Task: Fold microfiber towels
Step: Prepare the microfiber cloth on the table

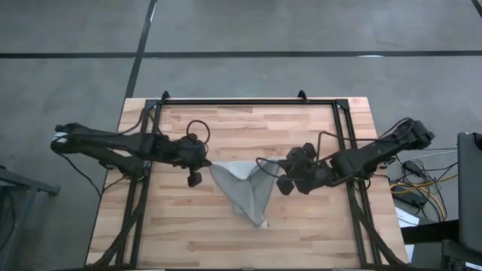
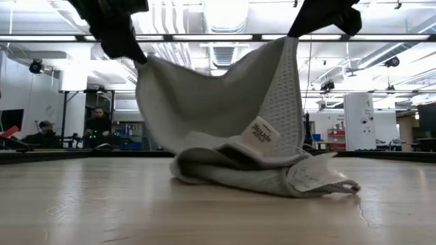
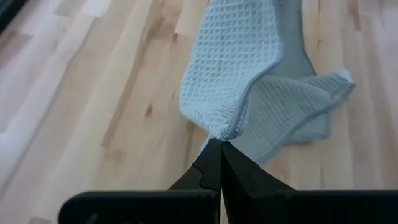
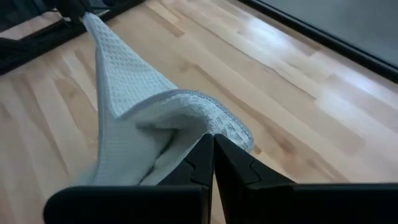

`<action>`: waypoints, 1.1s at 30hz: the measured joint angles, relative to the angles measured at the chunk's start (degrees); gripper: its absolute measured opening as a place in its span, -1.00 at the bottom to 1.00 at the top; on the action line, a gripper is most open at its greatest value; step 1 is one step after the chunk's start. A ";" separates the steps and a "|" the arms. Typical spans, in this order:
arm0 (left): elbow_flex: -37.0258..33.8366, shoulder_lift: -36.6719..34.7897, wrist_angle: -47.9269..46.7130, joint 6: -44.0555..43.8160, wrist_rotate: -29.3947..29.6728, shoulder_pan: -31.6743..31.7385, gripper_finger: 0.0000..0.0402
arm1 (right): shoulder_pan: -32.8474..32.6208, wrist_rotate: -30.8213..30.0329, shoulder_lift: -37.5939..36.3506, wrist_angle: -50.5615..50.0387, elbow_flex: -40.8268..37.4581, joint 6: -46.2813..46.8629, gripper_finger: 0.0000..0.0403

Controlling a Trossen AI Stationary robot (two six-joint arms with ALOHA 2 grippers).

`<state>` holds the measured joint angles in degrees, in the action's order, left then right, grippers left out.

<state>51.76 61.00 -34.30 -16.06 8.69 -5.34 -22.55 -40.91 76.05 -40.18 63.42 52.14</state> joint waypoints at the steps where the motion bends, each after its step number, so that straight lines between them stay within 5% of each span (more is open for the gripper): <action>1: 1.49 -0.08 -2.10 0.17 0.04 0.00 -1.00 | 0.00 0.00 -0.62 0.00 0.00 -0.13 -0.96; 15: 17.78 -0.10 -18.54 1.22 1.61 -0.02 -1.00 | -0.09 -0.84 -8.58 1.01 0.00 -7.66 -0.96; 24: 19.15 -0.08 -20.75 0.69 -2.41 -0.07 -1.00 | -0.55 0.00 -12.16 10.87 0.00 -19.17 -0.96; 33: 19.15 -0.08 -20.72 -2.10 -7.26 -0.15 -1.00 | -0.60 0.95 -14.30 10.62 0.00 -19.83 -0.96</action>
<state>70.91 60.93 -55.02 -18.16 1.43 -5.50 -23.15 -39.96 61.76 -29.56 63.42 32.32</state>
